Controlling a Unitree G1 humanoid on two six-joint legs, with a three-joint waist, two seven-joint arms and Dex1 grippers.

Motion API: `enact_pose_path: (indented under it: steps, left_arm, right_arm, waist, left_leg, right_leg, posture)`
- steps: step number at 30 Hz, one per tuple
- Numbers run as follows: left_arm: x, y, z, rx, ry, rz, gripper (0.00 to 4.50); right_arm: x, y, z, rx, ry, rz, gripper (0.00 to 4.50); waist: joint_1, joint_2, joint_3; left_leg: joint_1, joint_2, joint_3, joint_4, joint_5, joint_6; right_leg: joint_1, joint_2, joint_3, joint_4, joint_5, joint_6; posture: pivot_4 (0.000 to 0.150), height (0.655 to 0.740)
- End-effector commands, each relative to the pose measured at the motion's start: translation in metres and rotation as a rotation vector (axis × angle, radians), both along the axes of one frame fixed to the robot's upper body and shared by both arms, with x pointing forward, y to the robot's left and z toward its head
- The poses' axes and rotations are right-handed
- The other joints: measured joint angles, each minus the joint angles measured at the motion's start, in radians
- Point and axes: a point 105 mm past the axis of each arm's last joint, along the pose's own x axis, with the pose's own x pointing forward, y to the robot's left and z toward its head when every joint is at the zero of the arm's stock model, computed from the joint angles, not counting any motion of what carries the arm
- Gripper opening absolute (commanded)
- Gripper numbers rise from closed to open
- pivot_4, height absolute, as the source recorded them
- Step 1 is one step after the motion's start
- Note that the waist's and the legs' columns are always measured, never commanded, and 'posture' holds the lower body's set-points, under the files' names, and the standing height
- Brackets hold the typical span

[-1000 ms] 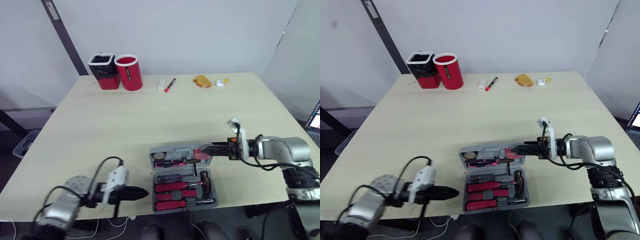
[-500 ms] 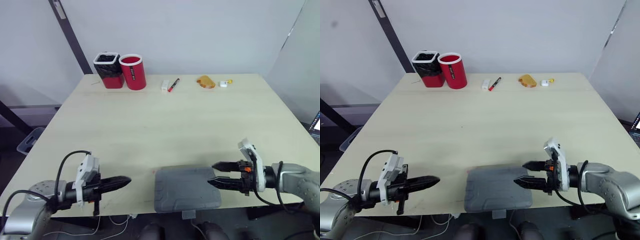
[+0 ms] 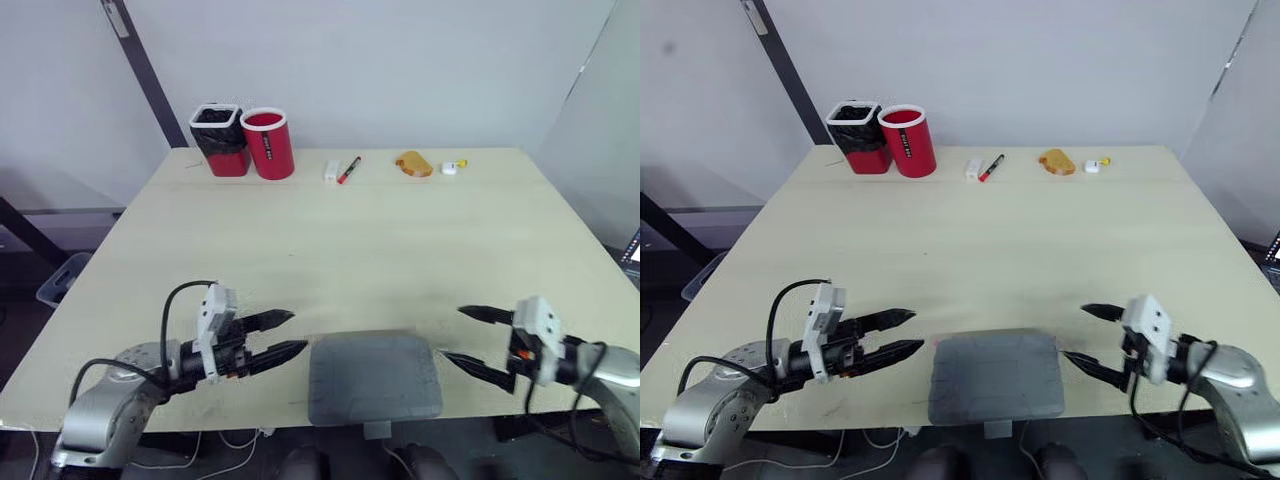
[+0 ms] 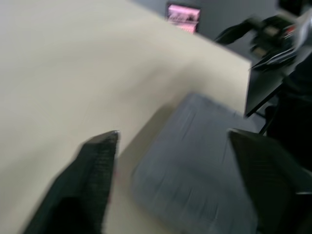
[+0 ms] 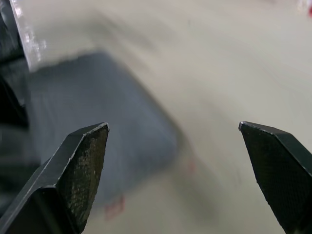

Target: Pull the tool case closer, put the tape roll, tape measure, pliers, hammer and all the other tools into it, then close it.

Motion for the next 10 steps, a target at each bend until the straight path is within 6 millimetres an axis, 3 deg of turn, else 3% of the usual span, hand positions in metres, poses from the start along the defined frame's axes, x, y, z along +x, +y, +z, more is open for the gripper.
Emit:
enact_pose_path:
  steps: [1,5,10]
  left_arm:
    - [-0.002,0.024,-0.009,0.071,-0.014,0.066,4.45]
    - [-0.012,0.057,-0.030,0.136,0.021,0.152,4.45]
    - [-0.016,0.070,-0.041,0.132,0.028,0.179,4.45]
  right_arm:
    - [-0.013,-0.020,0.011,-0.013,-0.044,-0.004,4.50]
    - [-0.030,-0.050,0.010,-0.023,-0.018,-0.086,4.50]
    - [-0.037,-0.059,0.005,-0.031,-0.005,-0.113,4.50]
  waist:
    - [-0.001,0.000,0.000]
    - [-0.001,-0.001,0.000]
    - [0.001,-0.001,0.001]
  left_leg:
    - [0.001,0.001,0.000,0.000,0.000,0.000]
    - [0.002,0.001,0.000,0.000,0.000,0.000]
    - [0.002,0.004,-0.001,0.001,0.000,0.000]
  right_leg:
    - [0.000,0.000,0.000,0.000,0.000,0.000]
    - [0.000,-0.001,0.002,0.000,-0.001,0.002]
    - [-0.001,-0.005,0.002,-0.001,-0.002,0.004]
  posture:
    - [0.150,0.7400]
    - [0.150,0.7400]
    - [0.150,0.7400]
